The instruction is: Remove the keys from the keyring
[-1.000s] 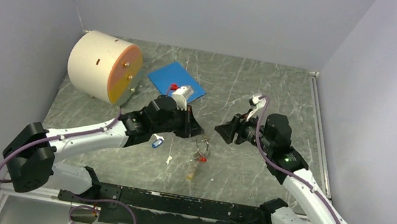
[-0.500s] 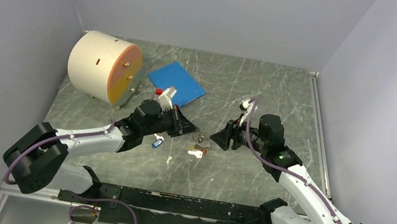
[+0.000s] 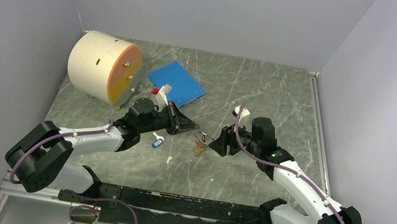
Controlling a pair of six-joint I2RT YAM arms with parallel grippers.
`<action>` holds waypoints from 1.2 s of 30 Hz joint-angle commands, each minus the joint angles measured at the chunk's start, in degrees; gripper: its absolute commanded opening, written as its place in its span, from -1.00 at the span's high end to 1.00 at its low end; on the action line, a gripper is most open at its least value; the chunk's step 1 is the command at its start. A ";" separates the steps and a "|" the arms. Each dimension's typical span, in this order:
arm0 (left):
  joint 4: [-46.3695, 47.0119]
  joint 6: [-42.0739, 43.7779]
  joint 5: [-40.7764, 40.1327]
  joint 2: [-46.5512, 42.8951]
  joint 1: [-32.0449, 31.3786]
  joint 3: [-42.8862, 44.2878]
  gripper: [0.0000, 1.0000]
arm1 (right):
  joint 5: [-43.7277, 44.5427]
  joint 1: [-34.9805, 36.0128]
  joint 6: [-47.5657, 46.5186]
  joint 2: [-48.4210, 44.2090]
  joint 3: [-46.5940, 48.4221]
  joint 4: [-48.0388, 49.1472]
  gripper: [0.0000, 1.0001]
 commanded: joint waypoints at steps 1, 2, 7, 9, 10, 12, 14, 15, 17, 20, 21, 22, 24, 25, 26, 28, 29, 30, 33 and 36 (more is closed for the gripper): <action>8.47 -3.89 3.73 1.89 0.28 -0.82 0.95 | -3.38 0.01 -0.75 0.24 -1.21 8.43 -0.17; 8.26 -3.80 4.11 2.28 0.23 -0.52 0.95 | -3.73 0.01 -0.25 0.64 -1.29 9.10 -0.17; 10.46 -5.33 5.36 3.48 0.29 -0.31 0.95 | -5.17 0.00 0.93 3.03 -0.61 11.51 -0.18; 10.16 -5.78 5.36 3.66 0.24 -0.46 0.95 | -5.75 0.00 1.19 3.20 0.18 10.98 -0.18; 9.59 -5.62 4.77 3.54 0.31 -0.61 0.95 | -6.17 0.00 1.33 2.94 0.49 10.76 -0.18; 7.26 -5.25 3.56 3.08 0.71 -1.04 0.95 | -7.14 -0.04 2.03 1.81 0.85 10.48 -0.18; 8.38 -4.62 3.28 2.76 1.56 -1.93 0.95 | -7.92 0.00 2.46 0.21 1.83 9.20 -0.20; 9.38 -4.09 3.34 2.66 2.06 -2.34 0.95 | -8.04 0.00 2.30 -0.73 2.21 8.02 -0.20; 9.60 -1.90 4.03 2.00 3.12 -2.57 0.95 | -6.68 0.01 1.93 -3.40 2.84 6.33 -0.21; 8.10 1.55 5.28 -0.01 4.51 -2.10 0.95 | -2.49 -0.16 0.50 -7.27 2.94 4.91 -0.25; 8.15 2.26 5.68 -0.40 4.91 -2.14 0.95 | -1.23 -0.24 0.08 -8.15 2.74 4.71 -0.26; 8.52 2.55 6.01 -0.97 5.31 -2.22 0.95 | 0.53 -0.38 -0.38 -8.73 2.47 4.76 -0.27; 9.61 2.58 7.02 -1.27 5.88 -2.27 0.95 | 2.24 -0.54 -1.16 -8.81 1.93 5.04 -0.27; 10.40 2.17 7.87 -0.97 6.10 -2.18 0.95 | 2.46 -0.59 -1.42 -8.42 1.91 5.14 -0.27; 11.56 1.52 8.80 -0.10 6.27 -2.10 0.95 | 2.52 -0.69 -1.63 -7.70 1.97 5.23 -0.27; 15.52 -0.80 10.73 2.13 6.34 -2.29 0.95 | 2.35 -0.70 -1.92 -6.07 2.31 5.41 -0.27; 18.73 -2.36 11.80 3.45 6.34 -2.53 0.95 | 2.15 -0.70 -1.91 -5.06 2.39 5.48 -0.27; 22.25 -3.77 12.96 4.96 6.35 -2.73 0.95 | 2.06 -0.70 -1.91 -4.54 2.40 5.92 -0.27; 30.07 -7.96 15.40 8.63 6.34 -2.97 0.95 | 2.42 -0.69 -1.73 -3.33 1.48 7.74 -0.27; 33.78 -9.86 16.51 10.63 6.31 -2.65 0.95 | -0.14 -0.61 -1.65 -2.02 0.33 10.49 -0.27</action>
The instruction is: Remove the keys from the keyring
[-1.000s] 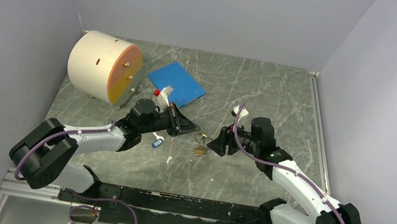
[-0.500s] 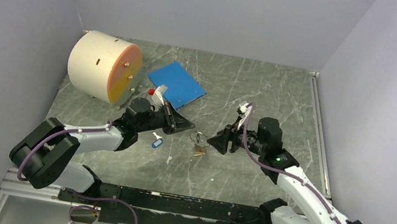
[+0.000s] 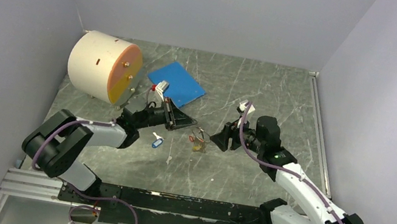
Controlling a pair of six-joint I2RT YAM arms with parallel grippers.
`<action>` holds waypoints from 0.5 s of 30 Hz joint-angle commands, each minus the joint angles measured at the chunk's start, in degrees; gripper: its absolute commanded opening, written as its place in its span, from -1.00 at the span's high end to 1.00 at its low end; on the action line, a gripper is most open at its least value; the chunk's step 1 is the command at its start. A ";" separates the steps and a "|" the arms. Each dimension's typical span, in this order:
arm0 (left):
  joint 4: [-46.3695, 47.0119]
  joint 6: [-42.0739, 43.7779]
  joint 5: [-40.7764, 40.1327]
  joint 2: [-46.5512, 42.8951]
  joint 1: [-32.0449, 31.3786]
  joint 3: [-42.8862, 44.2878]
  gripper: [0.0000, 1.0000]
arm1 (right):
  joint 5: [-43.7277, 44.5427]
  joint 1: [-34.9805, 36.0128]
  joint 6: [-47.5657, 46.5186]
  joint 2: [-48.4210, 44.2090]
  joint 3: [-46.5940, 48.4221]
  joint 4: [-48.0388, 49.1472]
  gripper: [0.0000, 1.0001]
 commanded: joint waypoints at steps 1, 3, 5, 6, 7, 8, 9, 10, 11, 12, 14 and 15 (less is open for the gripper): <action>12.60 -4.77 4.88 1.62 -0.07 0.38 0.95 | -3.02 -0.06 -0.61 1.43 -0.20 6.10 -0.27; 12.35 -4.62 4.72 1.44 -0.08 0.40 0.95 | -6.50 -0.09 0.04 2.81 -0.35 7.60 -0.27; 12.27 -4.61 4.92 1.04 -0.13 0.55 0.95 | -7.31 -0.06 0.91 3.87 -0.65 8.72 -0.27; 12.06 -4.61 5.05 0.78 -0.13 0.69 0.95 | -6.66 -0.10 1.00 4.04 -0.62 8.94 -0.27; 11.49 -4.42 5.07 0.33 -0.14 0.81 0.95 | -6.39 -0.15 1.17 3.90 -0.68 8.97 -0.27; 10.30 -3.79 4.93 -0.23 -0.14 0.79 0.95 | -6.27 -0.19 1.33 3.44 -0.67 9.13 -0.27; 8.04 -2.82 4.52 -1.13 -0.12 0.78 0.95 | -6.32 -0.20 1.48 2.76 -0.63 9.26 -0.27; 5.34 -1.37 4.16 -2.09 -0.17 0.76 0.95 | -6.39 -0.20 1.74 1.94 -0.53 9.17 -0.27; 1.98 0.29 3.77 -3.17 -0.15 0.88 0.95 | -6.35 -0.19 1.76 1.03 -0.22 8.73 -0.27; -0.74 1.66 3.25 -4.61 -0.10 1.00 0.95 | -5.94 -0.20 1.55 0.13 0.20 7.77 -0.27; -4.30 3.58 2.45 -6.30 -0.13 1.10 0.95 | -3.87 -0.13 0.90 -2.73 0.85 5.97 -0.27; -5.22 3.93 2.17 -6.88 -0.10 1.18 0.95 | -2.64 -0.19 0.57 -3.90 0.80 5.47 -0.27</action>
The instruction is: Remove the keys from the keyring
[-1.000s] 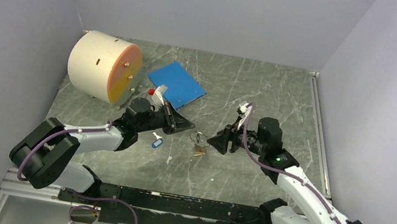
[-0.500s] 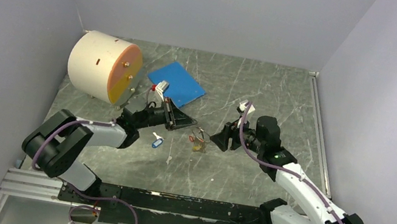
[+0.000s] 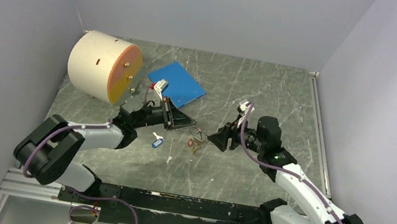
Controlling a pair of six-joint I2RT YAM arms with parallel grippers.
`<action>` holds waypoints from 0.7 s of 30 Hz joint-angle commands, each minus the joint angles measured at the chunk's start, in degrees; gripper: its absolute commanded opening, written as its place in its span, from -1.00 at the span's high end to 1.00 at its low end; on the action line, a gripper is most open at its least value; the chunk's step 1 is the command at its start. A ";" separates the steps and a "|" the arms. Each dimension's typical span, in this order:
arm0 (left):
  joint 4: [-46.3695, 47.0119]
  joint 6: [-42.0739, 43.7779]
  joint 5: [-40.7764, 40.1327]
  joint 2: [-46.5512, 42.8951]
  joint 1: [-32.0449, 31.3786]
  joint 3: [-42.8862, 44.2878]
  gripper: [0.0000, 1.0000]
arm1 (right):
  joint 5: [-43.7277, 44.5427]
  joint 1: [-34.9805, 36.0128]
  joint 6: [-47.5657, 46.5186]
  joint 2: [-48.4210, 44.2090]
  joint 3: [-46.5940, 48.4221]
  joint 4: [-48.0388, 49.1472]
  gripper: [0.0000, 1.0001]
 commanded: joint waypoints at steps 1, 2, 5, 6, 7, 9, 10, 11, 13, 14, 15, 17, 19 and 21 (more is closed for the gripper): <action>-5.25 4.29 -0.17 -4.94 -0.41 1.25 0.95 | 3.11 -0.15 -0.74 -6.45 1.22 1.02 -0.27; -5.84 4.36 -0.39 -5.30 -0.35 1.34 0.95 | 3.03 -0.16 -0.83 -7.36 0.88 1.24 -0.27; -5.95 3.68 -0.39 -5.53 -0.34 1.39 0.95 | -0.96 -0.13 -0.05 -7.84 -0.10 3.69 -0.23; -5.48 3.14 -0.32 -5.43 -0.34 1.38 0.95 | -2.67 -0.15 0.43 -7.16 0.04 4.05 -0.21; -4.81 2.46 -0.09 -5.12 -0.38 1.38 0.95 | -4.25 -0.15 0.79 -6.20 0.51 3.92 -0.20; -3.24 1.00 0.17 -4.38 -0.40 1.24 0.95 | -8.03 -0.15 1.78 -4.03 1.74 3.69 -0.19; -2.60 0.29 0.06 -4.19 -0.37 0.95 0.95 | -9.41 -0.15 2.96 -3.08 2.16 3.99 -0.19; -1.94 -0.31 -0.18 -3.99 -0.39 0.72 0.95 | -10.21 -0.15 4.13 -2.16 2.46 4.32 -0.20; -1.86 -0.86 -0.62 -3.90 -0.43 0.45 0.95 | -10.81 -0.13 6.40 -0.83 2.77 4.94 -0.20; -2.29 -0.83 -0.91 -4.03 -0.44 0.49 0.95 | -11.14 -0.15 7.41 -0.28 2.80 5.33 -0.20; -3.15 -0.62 -1.35 -4.20 -0.54 0.63 0.95 | -11.59 -0.11 8.47 0.19 2.90 5.84 -0.20; -5.01 -0.03 -2.01 -4.63 -0.98 0.97 0.95 | -12.14 0.25 9.58 1.04 3.47 5.98 -0.20; -6.76 0.44 -2.71 -4.87 -1.40 1.33 0.95 | -11.99 0.77 10.07 1.93 4.17 5.60 -0.20; -7.02 0.30 -3.18 -4.68 -1.63 1.41 0.95 | -12.46 1.33 10.71 2.91 4.52 6.21 -0.20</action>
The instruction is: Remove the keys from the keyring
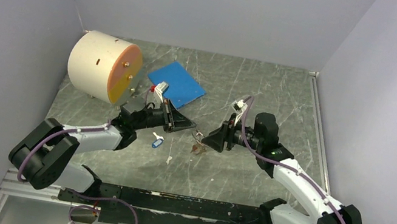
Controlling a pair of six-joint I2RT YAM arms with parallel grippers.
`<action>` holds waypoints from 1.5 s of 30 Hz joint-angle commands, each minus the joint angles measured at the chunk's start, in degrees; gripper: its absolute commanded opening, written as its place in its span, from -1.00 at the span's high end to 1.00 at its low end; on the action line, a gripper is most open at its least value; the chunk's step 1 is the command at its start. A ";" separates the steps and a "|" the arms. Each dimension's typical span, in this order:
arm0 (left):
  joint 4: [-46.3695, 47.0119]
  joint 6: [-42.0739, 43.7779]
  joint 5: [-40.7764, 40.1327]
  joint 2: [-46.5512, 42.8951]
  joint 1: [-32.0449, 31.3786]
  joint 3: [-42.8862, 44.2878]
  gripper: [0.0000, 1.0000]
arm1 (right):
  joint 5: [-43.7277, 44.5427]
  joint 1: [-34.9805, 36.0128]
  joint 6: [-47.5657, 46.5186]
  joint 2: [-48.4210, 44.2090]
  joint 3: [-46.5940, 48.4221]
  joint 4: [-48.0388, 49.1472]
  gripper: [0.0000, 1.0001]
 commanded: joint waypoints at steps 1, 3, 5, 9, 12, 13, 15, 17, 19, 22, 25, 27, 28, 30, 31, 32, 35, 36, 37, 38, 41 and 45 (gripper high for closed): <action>0.76 -0.21 -1.67 -0.47 -0.85 1.44 0.95 | -2.78 1.02 3.17 1.71 3.73 4.29 -0.20; 1.40 -0.66 -2.01 -0.13 -1.20 1.41 0.95 | -2.77 1.17 4.32 3.17 4.23 4.46 -0.19; 1.78 -0.89 -2.43 0.19 -1.44 1.39 0.95 | -3.36 1.35 5.11 4.41 4.92 4.61 -0.18; 1.90 -1.01 -2.91 0.33 -1.76 1.56 0.95 | -4.59 1.57 6.24 6.35 5.89 4.00 -0.17; 1.41 -0.92 -3.18 0.27 -1.97 1.73 0.95 | -6.06 1.56 6.09 7.19 6.60 3.45 -0.16; 1.38 -0.92 -3.27 0.37 -2.06 1.74 0.95 | -6.42 1.56 6.41 7.29 6.59 4.00 -0.15; 1.54 -1.08 -3.40 0.50 -2.16 1.65 0.95 | -7.12 1.58 7.18 7.63 6.95 4.71 -0.15; 1.37 -1.09 -3.52 0.59 -2.32 1.65 0.95 | -7.47 1.60 7.67 8.06 7.66 4.94 -0.15; 1.28 -1.12 -3.61 0.58 -2.48 1.65 0.95 | -6.94 1.55 7.72 8.20 8.42 4.62 -0.15; 1.02 -1.22 -3.83 0.66 -2.81 1.65 0.95 | -5.95 1.54 7.90 7.75 8.80 4.95 -0.17; 0.87 -1.40 -4.13 0.70 -3.03 1.61 0.95 | -4.24 1.56 7.78 7.27 8.97 4.83 -0.18; 0.81 -1.80 -4.66 0.76 -3.03 1.29 0.95 | -3.41 1.54 7.20 7.10 9.34 3.61 -0.18; 0.76 -2.18 -5.07 0.77 -3.03 1.04 0.95 | -2.91 1.50 6.31 7.01 9.81 1.96 -0.18; 0.59 -2.80 -5.94 0.81 -3.03 0.71 0.95 | -2.19 1.54 4.69 6.53 10.73 -1.33 -0.18; 0.63 -3.00 -6.27 0.86 -3.02 0.61 0.95 | -2.13 1.55 4.12 6.08 10.90 -2.30 -0.18; 0.59 -3.13 -6.47 0.90 -3.04 0.66 0.95 | -2.25 1.58 3.81 5.63 10.92 -2.73 -0.18; 0.90 -3.90 -7.22 1.16 -3.03 0.61 0.95 | -3.11 1.58 3.60 5.21 11.06 -3.68 -0.18; 1.11 -4.19 -7.43 1.21 -2.98 0.52 0.95 | -3.48 1.55 3.57 5.33 11.16 -4.08 -0.18; 1.24 -4.44 -7.51 1.26 -3.03 0.51 0.95 | -3.79 1.54 3.57 5.56 11.25 -4.38 -0.17; 1.33 -4.51 -7.52 1.36 -3.04 0.57 0.95 | -4.06 1.59 3.60 5.71 11.27 -4.48 -0.15; 1.30 -4.93 -7.76 1.61 -3.02 0.49 0.95 | -4.28 1.60 3.51 6.33 11.50 -5.15 -0.09; 0.32 -5.22 -8.48 1.56 -3.03 0.33 0.95 | -1.50 1.55 1.51 5.10 12.35 -9.36 -0.08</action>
